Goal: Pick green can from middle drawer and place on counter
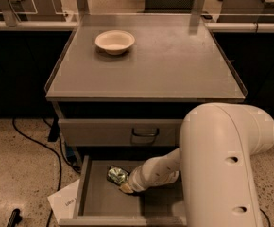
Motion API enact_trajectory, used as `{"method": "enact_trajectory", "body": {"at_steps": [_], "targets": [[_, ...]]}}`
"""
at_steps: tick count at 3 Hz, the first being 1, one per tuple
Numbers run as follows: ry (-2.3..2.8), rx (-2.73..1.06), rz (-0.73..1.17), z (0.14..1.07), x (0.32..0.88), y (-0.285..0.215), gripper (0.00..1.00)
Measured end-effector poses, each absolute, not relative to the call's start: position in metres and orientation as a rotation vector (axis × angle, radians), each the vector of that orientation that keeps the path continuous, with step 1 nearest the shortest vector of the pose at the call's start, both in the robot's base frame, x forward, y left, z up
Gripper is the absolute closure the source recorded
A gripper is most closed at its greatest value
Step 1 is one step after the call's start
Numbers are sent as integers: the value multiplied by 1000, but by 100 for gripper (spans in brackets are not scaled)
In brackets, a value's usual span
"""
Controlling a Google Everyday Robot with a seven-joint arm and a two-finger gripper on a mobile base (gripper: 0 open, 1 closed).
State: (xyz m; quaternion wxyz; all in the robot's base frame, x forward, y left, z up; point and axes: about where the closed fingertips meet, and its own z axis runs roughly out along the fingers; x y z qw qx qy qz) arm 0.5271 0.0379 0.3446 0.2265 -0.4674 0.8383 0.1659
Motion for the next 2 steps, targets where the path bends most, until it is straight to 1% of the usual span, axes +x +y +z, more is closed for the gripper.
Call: {"method": "enact_trajectory", "body": {"at_steps": [1,2], "targets": [[2295,-1286,511,352,524,36,100],[2269,-1260,572,382,513,21,100]]}}
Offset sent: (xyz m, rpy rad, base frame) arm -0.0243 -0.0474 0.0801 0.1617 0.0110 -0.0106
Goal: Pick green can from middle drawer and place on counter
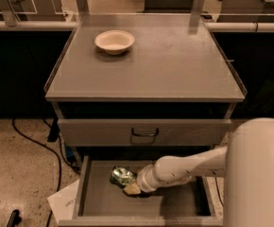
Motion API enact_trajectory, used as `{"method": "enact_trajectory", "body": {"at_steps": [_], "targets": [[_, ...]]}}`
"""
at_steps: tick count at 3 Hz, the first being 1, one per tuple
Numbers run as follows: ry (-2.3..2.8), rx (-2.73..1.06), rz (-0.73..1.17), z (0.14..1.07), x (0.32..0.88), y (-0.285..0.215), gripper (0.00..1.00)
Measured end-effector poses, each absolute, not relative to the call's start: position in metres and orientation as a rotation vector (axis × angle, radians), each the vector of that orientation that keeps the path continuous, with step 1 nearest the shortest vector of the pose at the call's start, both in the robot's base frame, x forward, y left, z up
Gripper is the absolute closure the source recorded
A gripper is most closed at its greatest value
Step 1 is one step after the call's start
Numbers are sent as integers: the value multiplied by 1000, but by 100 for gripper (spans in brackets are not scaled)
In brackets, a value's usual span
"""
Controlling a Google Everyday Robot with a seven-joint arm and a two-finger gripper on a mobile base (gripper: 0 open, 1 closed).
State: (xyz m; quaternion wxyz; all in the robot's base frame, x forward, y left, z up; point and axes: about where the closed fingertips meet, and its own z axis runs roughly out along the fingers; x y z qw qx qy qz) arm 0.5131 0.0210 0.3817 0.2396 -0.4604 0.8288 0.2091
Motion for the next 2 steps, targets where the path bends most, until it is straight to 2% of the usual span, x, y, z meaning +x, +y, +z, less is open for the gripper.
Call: {"method": "enact_trajectory", "body": {"at_steps": [2], "targets": [[2228,-1206,565,454,501,-14,100]]}}
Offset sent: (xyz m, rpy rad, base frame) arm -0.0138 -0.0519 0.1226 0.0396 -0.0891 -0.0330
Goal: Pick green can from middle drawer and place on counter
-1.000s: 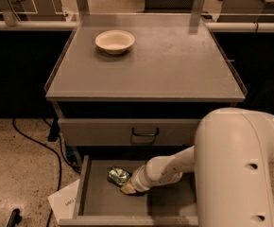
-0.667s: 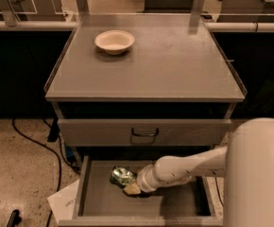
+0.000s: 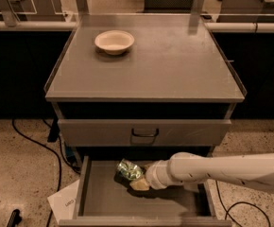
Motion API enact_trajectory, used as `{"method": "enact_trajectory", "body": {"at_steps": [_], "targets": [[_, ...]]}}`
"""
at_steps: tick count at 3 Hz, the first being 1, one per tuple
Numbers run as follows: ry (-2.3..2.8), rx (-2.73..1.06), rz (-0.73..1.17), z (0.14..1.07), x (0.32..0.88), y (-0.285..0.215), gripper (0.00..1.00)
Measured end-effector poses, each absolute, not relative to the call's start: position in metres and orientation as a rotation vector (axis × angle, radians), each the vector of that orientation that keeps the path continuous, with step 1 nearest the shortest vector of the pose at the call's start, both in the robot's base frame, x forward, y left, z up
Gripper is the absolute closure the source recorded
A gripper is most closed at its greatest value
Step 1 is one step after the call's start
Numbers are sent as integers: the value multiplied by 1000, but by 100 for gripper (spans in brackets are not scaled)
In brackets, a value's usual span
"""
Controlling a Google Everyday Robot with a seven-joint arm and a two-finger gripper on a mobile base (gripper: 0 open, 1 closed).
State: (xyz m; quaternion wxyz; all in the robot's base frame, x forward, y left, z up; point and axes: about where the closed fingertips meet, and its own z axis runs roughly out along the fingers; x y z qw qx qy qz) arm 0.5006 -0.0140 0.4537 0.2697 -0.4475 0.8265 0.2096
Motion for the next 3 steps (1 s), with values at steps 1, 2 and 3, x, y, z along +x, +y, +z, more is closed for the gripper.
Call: {"method": "enact_trajectory", "body": {"at_steps": [1,2,3], "targets": [[2164,-1279,481,531,502,-15,100],[2160,-1280,486,536,497,-10,100],[2093,-1299,462,568,483,-2,100]]}}
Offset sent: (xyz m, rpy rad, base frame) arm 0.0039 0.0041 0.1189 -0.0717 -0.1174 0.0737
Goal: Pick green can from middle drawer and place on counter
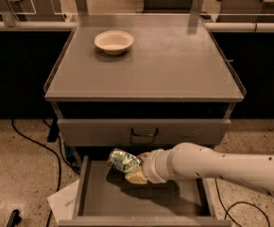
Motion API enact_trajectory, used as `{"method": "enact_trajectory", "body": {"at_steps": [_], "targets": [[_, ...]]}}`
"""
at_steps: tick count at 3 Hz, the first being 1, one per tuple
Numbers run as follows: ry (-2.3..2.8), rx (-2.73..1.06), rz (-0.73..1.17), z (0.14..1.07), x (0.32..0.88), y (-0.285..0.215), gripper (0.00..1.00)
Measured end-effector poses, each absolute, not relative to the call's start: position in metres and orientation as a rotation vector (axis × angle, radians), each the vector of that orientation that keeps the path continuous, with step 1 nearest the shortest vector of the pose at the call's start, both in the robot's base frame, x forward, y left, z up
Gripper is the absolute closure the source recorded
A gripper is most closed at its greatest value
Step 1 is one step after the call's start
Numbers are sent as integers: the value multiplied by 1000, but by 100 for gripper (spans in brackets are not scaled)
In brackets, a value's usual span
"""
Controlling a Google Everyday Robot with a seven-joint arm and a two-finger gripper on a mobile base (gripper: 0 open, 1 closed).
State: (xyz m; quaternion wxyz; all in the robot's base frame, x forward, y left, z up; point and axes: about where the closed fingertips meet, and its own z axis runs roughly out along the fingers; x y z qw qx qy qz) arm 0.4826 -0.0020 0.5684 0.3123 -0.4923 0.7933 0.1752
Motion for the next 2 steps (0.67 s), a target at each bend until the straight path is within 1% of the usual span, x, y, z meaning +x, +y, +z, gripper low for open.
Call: {"method": "enact_trajectory", "body": {"at_steps": [2], "targets": [[1941,-1369,382,653,466,18,100]]}}
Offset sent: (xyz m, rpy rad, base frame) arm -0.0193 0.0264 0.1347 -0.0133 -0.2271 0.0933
